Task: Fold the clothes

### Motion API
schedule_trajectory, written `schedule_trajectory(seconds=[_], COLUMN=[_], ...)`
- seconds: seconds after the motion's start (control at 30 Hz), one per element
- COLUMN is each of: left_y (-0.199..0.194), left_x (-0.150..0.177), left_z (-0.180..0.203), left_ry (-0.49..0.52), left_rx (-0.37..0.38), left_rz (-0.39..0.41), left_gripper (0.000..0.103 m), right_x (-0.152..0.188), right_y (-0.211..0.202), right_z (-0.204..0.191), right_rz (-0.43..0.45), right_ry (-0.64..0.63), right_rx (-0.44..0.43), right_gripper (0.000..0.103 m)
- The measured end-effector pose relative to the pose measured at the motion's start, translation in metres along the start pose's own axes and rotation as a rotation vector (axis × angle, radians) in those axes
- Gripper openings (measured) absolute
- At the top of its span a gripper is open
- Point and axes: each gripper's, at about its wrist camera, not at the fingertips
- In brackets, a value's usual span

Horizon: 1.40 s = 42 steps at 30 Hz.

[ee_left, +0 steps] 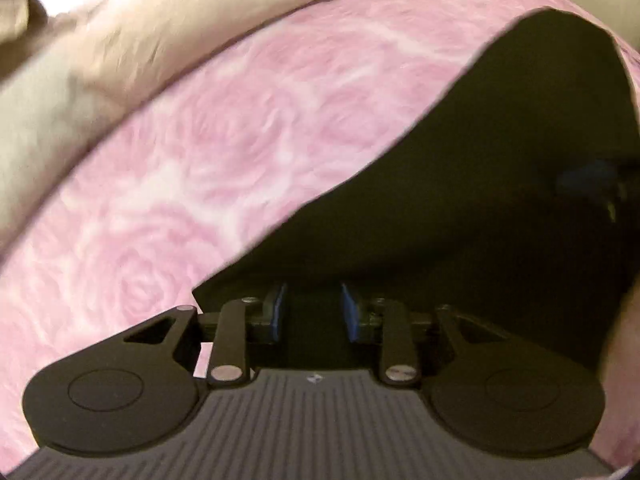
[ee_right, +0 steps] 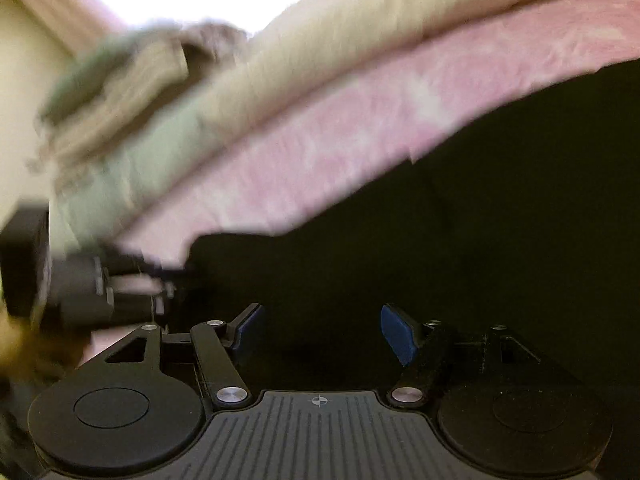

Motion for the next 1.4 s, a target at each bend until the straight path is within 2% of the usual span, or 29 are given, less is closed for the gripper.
schedule_trajectory(seconds=[0.07,0.2,0.37,0.53,0.73,0.8,0.93,1.03,1.13,1.23,1.4], left_y=[0.008,-0.014,-0.013,-0.026,-0.01,-0.016,-0.035,-0.041,-0.041,-0.036,-0.014], left_x=[-0.001,0.0,0.027,0.029,0.033,0.03,0.03,0.03,0.028,0.024,0.006], left_z=[-0.011,-0.007,-0.001,0.005,0.008,0.006,0.004,0.004,0.01,0.028,0.067], left_ry=[-0.029,-0.011,0.059,0.063,0.066,0.06,0.103,0.112,0.134,0.171,0.273], left_rx=[0.008,-0.011,-0.005,0.007,0.019,0.019,0.012,0.018,0.034,0.082,0.159], left_rz=[-0.002,0.007,-0.078,0.004,-0.043,-0.044,-0.014,0.004,0.027,0.065,0.066], left_gripper=[0.03,0.026,0.026,0.026,0.027,0.028,0.03,0.03,0.03,0.03,0.03], right_x=[0.006,0.003,-0.015,-0.045,-0.072,-0.078,-0.072,-0.055,-0.049,-0.054,-0.056], right_y=[0.002,-0.006,0.007,-0.001,0.045,0.035,0.002,-0.005,0.007,0.014,0.016], right_z=[0.002,-0.002,0.004,0.0,0.02,0.025,0.028,0.037,0.045,0.042,0.041], right_rz=[0.01,-0.023,-0.04,0.069,0.016,0.039,0.091,0.052,-0.012,-0.065,-0.156], right_ry=[-0.022,-0.04,0.021,0.055,0.044,0.097,0.108,0.127,0.1,0.021,0.004], right_rx=[-0.006,0.015,0.026,-0.031,0.042,0.049,0.076,0.093,0.078,0.058,0.025], right_gripper=[0.068,0.068,0.068,0.069,0.068,0.069,0.069,0.069,0.069,0.069,0.068])
Point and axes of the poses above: each gripper's, at about its wrist camera, not at the fingertips, and y roughly the way its jaws point, z to its right, x to its underside, and after that the axes turned 5 degrees about x, right-handed
